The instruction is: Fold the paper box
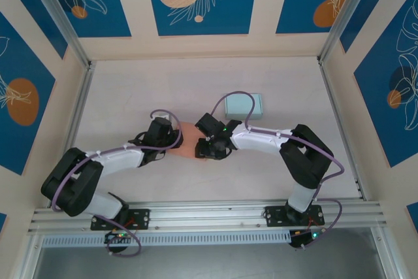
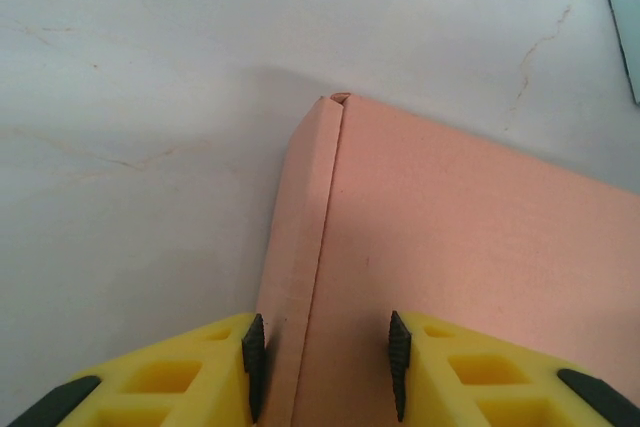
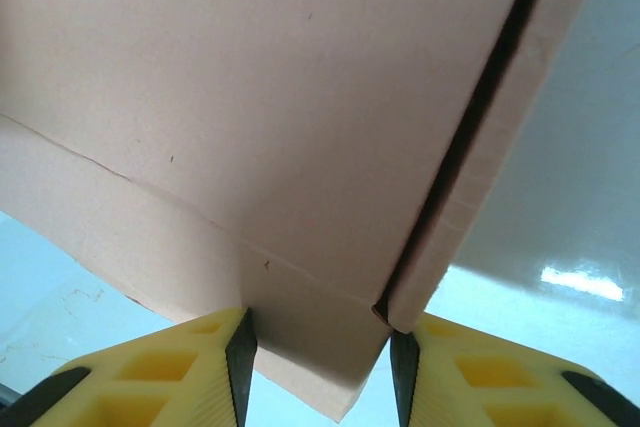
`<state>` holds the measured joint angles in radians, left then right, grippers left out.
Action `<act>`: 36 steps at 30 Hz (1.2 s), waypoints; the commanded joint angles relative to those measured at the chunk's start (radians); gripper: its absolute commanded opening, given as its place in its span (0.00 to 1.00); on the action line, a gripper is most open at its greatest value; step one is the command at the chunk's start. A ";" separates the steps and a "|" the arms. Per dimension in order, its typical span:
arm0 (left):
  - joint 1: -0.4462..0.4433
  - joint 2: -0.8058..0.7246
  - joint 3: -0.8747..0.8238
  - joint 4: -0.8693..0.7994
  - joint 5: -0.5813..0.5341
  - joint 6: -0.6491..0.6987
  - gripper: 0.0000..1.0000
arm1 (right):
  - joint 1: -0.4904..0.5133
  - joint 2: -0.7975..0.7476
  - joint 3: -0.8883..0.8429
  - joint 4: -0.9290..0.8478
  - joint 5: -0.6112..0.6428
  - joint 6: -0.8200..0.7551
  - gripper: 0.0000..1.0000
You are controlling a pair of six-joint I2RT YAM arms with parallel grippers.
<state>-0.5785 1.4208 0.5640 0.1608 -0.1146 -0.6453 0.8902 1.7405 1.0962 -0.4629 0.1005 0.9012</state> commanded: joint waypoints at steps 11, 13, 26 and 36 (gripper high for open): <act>-0.017 -0.006 0.005 -0.049 0.009 0.022 0.38 | 0.000 -0.015 -0.019 0.051 0.039 -0.008 0.44; -0.017 -0.019 0.007 -0.066 0.010 0.031 0.40 | -0.002 -0.011 -0.022 0.043 0.050 -0.007 0.44; -0.014 -0.238 0.051 -0.392 0.018 0.245 0.77 | -0.001 -0.007 0.020 -0.005 0.044 -0.023 0.43; 0.031 -0.168 0.047 -0.347 0.079 0.307 0.79 | -0.013 -0.003 0.037 -0.007 0.044 -0.030 0.43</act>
<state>-0.5690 1.2190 0.5991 -0.2131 -0.0559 -0.3687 0.8833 1.7397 1.1030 -0.4438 0.1356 0.8894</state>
